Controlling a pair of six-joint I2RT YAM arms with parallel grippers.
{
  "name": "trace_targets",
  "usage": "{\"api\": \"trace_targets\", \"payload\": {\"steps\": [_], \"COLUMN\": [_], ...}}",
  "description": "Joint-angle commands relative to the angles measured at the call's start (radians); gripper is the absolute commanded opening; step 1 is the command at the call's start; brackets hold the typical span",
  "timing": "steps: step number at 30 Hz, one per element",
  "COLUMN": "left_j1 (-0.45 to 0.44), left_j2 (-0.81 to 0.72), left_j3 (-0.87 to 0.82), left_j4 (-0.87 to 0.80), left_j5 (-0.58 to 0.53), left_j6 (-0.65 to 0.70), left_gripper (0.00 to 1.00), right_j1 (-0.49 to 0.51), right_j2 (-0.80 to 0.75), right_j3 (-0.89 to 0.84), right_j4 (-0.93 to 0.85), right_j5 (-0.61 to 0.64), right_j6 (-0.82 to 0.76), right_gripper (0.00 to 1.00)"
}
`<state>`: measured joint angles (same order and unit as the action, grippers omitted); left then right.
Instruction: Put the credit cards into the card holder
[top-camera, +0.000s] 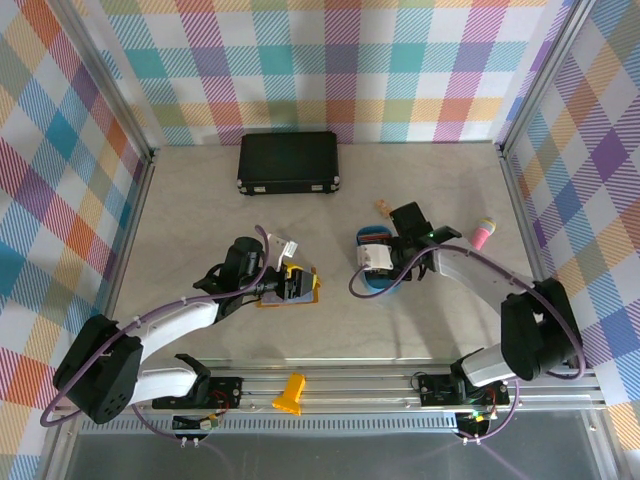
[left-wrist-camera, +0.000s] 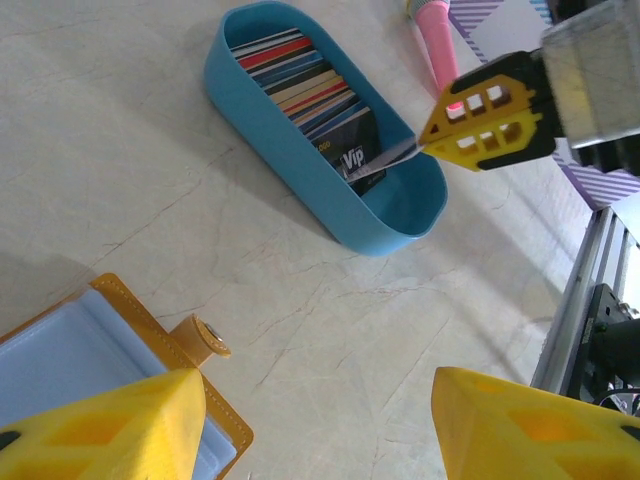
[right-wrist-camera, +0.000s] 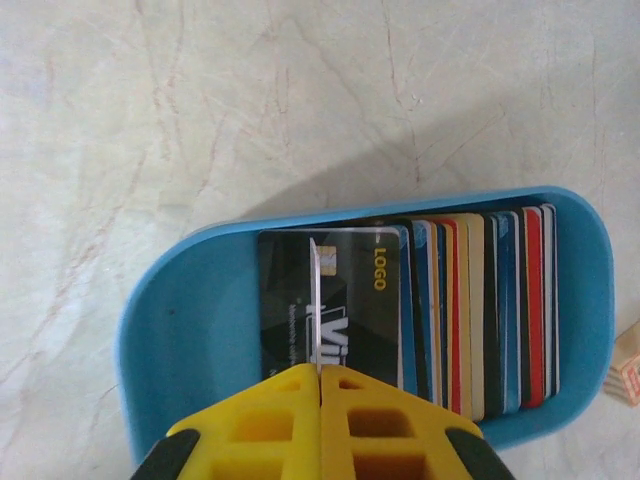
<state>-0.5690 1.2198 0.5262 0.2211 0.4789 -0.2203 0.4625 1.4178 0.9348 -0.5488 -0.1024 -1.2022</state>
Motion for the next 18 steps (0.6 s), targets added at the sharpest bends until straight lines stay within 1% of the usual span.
{"api": "trace_targets", "payload": {"steps": [1, 3, 5, 6, 8, 9, 10, 11, 12, 14, 15, 16, 18], "left_j1": [-0.015, -0.021, -0.026, -0.030, -0.035, -0.041, -0.045, -0.051, -0.060, -0.075, -0.083, -0.089, -0.108], "left_j2": [-0.027, -0.041, -0.060, -0.068, -0.086, -0.093, -0.099, -0.106, -0.112, -0.117, -0.117, -0.115, -0.109], "left_j3": [0.028, 0.036, 0.047, 0.053, 0.075, 0.088, 0.102, 0.115, 0.126, 0.147, 0.159, 0.167, 0.176], "left_j4": [0.026, 0.023, 0.021, 0.022, 0.021, 0.024, 0.036, 0.051, 0.080, 0.135, 0.157, 0.179, 0.247], "left_j5": [0.018, 0.017, 0.013, 0.010, 0.003, 0.003, 0.003, 0.001, -0.009, -0.023, -0.039, -0.049, -0.071], "left_j6": [-0.018, -0.030, -0.050, -0.066, -0.126, -0.172, -0.231, -0.289, -0.359, -0.494, -0.562, -0.609, -0.701], "left_gripper": [0.62, 0.62, 0.62, 0.62, 0.61, 0.62, 0.62, 0.62, 0.61, 0.61, 0.61, 0.61, 0.61], "right_j1": [0.002, -0.001, -0.019, -0.038, -0.095, -0.127, -0.152, -0.165, -0.179, -0.188, -0.188, -0.187, -0.183], "right_j2": [-0.093, -0.142, -0.193, -0.217, -0.265, -0.287, -0.304, -0.313, -0.311, -0.287, -0.270, -0.258, -0.252], "right_j3": [0.026, 0.054, 0.096, 0.126, 0.169, 0.178, 0.179, 0.183, 0.191, 0.226, 0.232, 0.227, 0.198], "right_j4": [-0.126, -0.173, -0.190, -0.189, -0.146, -0.096, -0.032, 0.028, 0.081, 0.132, 0.186, 0.246, 0.388], "right_j5": [-0.059, -0.070, -0.121, -0.173, -0.315, -0.401, -0.460, -0.458, -0.485, -0.602, -0.656, -0.701, -0.720], "right_j6": [0.086, 0.140, 0.262, 0.358, 0.552, 0.697, 0.852, 1.032, 1.225, 1.451, 1.581, 1.678, 1.895], "right_gripper": [0.00, 0.00, 0.00, 0.00, 0.00, 0.00, 0.00, 0.00, 0.00, 0.00, 0.00, 0.00, 0.00]}}
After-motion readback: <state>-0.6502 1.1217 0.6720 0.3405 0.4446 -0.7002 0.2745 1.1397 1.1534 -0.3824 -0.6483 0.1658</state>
